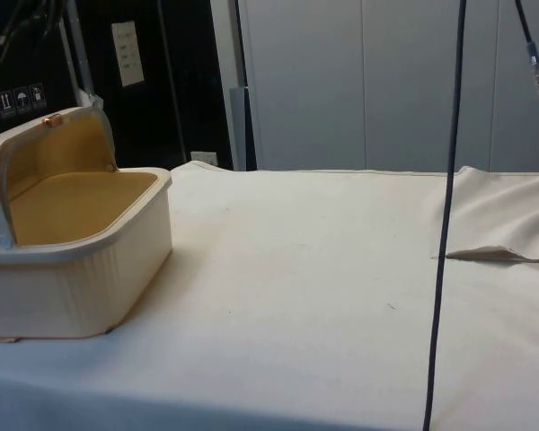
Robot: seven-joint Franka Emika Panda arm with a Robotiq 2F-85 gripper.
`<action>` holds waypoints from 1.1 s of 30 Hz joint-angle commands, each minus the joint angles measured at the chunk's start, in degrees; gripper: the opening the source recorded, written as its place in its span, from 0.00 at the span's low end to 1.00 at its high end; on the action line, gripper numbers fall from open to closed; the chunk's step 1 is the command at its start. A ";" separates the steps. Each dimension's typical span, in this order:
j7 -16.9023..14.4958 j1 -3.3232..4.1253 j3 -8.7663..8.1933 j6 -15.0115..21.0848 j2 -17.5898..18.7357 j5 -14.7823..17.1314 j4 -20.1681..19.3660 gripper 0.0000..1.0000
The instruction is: Open the lid, then close it.
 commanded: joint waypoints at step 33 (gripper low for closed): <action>0.92 0.23 -0.40 0.29 2.41 -0.17 1.15 0.71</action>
